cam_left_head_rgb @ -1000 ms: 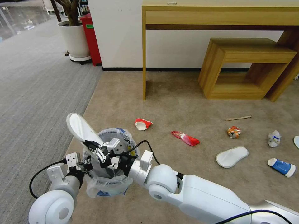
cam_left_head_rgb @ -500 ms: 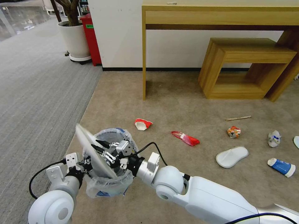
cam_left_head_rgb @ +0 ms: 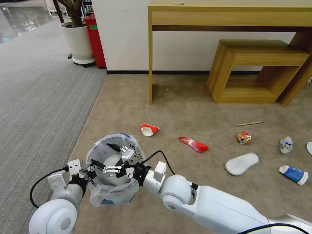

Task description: Pick up the trash bin and place the garbage on the floor into it.

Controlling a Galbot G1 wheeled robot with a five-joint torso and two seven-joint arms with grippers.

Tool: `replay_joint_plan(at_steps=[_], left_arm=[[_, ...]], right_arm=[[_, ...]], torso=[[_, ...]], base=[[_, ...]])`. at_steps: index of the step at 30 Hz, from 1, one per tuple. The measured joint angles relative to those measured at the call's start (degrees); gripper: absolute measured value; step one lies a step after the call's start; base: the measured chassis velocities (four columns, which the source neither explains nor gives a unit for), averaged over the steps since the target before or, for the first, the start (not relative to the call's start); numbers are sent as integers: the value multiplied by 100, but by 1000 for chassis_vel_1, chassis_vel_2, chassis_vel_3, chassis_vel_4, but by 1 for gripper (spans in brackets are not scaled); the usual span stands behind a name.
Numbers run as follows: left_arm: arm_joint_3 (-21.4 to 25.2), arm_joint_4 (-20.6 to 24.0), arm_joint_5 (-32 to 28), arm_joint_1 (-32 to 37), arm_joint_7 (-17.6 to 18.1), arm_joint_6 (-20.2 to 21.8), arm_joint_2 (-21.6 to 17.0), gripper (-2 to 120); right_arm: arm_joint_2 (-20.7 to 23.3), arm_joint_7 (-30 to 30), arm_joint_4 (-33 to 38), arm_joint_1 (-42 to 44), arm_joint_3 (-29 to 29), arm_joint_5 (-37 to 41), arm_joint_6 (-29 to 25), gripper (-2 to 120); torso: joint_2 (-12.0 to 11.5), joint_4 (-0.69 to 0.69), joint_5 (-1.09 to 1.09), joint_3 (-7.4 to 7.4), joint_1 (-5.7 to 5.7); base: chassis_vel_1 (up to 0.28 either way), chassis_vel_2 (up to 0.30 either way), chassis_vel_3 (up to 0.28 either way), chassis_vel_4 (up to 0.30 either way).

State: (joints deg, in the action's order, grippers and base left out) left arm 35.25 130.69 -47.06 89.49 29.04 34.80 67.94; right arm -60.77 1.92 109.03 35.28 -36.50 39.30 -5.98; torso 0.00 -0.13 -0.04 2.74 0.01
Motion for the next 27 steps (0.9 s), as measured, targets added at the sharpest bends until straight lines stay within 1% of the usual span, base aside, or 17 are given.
replay_joint_plan(at_steps=[1, 5, 12, 14, 16, 17, 18, 21, 22, 24, 25, 26, 27], left_arm=[[-14, -12, 9, -2, -4, 0, 4, 0], [-29, -71, 28, -21, -17, -15, 17, 0], [49, -92, -37, -93, -3, -40, -21, 0], [93, -91, -51, -53, -3, -40, -57, 0], [107, -92, -51, -46, -3, -42, -63, 0], [134, -98, -50, -27, -3, -48, -80, 0], [134, -98, -50, -27, -3, -48, -80, 0], [186, -140, -48, -5, -7, -67, -106, 0], [186, -140, -48, -5, -7, -67, -106, 0], [200, -186, -27, -18, -8, -81, -97, 0], [203, -210, -11, -27, -8, -88, -92, 0], [203, -210, -11, -27, -8, -88, -92, 0], [208, -227, -2, -33, -8, -90, -91, 0]], right_arm=[[19, 0, 11, 14, 43, 0, -4, 97], [74, 5, 38, 55, 152, -15, -46, 100], [168, 6, 60, 87, 350, -35, -97, 100], [223, 25, 99, 133, 536, -37, -118, 100], [245, 36, 119, 146, 596, -18, -117, 100], [307, 62, 165, 173, 765, 30, -111, 100], [307, 62, 165, 173, 765, 30, -111, 100], [498, 132, 256, 279, 1262, 133, -86, 100], [498, 132, 256, 279, 1262, 133, -86, 100], [638, 196, 329, 461, 1623, 160, -64, 100], [689, 227, 353, 548, 1748, 161, -58, 100], [689, 227, 353, 548, 1748, 161, -58, 100], [754, 261, 385, 671, 1904, 159, -42, 100]], torso=[[0, 0, 0, 0, 0], [0, 0, 0, 0, 0], [0, -1, 1, 0, 0], [0, 0, -1, 0, 0], [0, 1, 0, 0, 0], [0, 1, 0, 0, 0], [0, 1, 0, 0, 0], [0, 0, 0, 0, 0], [0, 0, 0, 0, 0], [0, 0, 0, 0, 0], [0, 0, 0, 0, 0], [0, 0, 0, 0, 0], [0, 0, 1, 0, 0]], base=[[0, 0, 0, 0], [0, 0, 0, 0], [0, 0, 0, 0], [0, 0, 0, 0], [0, 0, 0, 0], [0, 0, 0, 0], [0, 0, 0, 0], [0, 0, 0, 0], [0, 0, 0, 0], [0, 0, 0, 0], [0, 0, 0, 0], [0, 0, 0, 0], [0, 0, 0, 0]])
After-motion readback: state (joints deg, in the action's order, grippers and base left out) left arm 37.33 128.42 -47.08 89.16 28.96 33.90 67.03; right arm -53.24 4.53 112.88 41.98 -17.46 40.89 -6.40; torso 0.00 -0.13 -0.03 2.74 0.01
